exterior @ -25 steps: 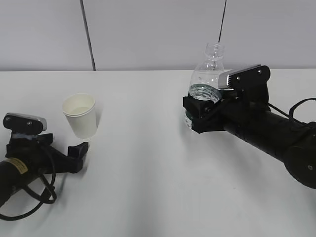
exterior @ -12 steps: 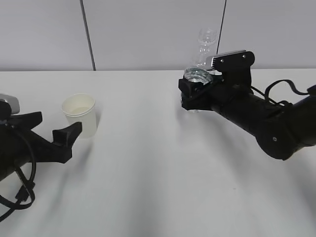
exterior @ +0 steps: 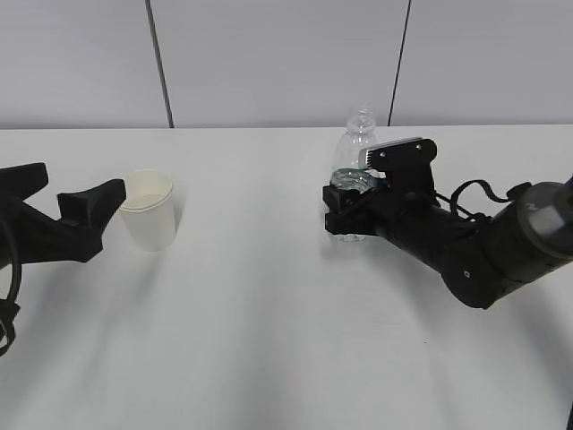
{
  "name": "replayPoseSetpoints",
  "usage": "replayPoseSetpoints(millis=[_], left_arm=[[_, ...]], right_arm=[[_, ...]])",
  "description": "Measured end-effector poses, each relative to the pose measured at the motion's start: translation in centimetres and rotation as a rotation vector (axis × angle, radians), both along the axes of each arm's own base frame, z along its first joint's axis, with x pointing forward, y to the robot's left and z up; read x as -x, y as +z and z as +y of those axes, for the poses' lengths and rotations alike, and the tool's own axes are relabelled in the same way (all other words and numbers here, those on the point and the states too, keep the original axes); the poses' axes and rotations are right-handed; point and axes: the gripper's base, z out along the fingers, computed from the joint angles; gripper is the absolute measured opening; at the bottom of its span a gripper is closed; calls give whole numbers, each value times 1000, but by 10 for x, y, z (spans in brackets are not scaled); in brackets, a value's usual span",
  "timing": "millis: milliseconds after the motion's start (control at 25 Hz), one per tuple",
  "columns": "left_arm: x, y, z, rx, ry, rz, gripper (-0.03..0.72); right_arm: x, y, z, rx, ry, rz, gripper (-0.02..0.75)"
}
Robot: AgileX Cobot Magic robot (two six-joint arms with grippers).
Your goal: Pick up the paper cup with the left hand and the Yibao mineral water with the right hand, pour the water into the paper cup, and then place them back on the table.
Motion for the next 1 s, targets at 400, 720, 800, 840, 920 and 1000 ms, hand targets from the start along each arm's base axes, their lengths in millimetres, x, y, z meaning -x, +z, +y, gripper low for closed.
replayPoseSetpoints(millis=[400, 720, 800, 840, 920, 1000], left_arm=[[-4, 9, -1, -22, 2, 50, 594], [-4, 9, -1, -24, 1, 54, 591], [-4, 9, -1, -24, 1, 54, 591], [-4, 9, -1, -24, 1, 54, 591], [-4, 9, -1, -24, 1, 54, 591], [-4, 9, -1, -24, 1, 54, 591]], right_arm=[[-1, -10, 1, -6, 7, -42, 481], [-1, -11, 1, 1, 8, -26, 610], [2, -14, 0, 6, 8, -12, 615], [5, -16, -1, 10, 8, 0, 617], [11, -21, -3, 19, 8, 24, 617], [20, -27, -6, 24, 9, 44, 617]])
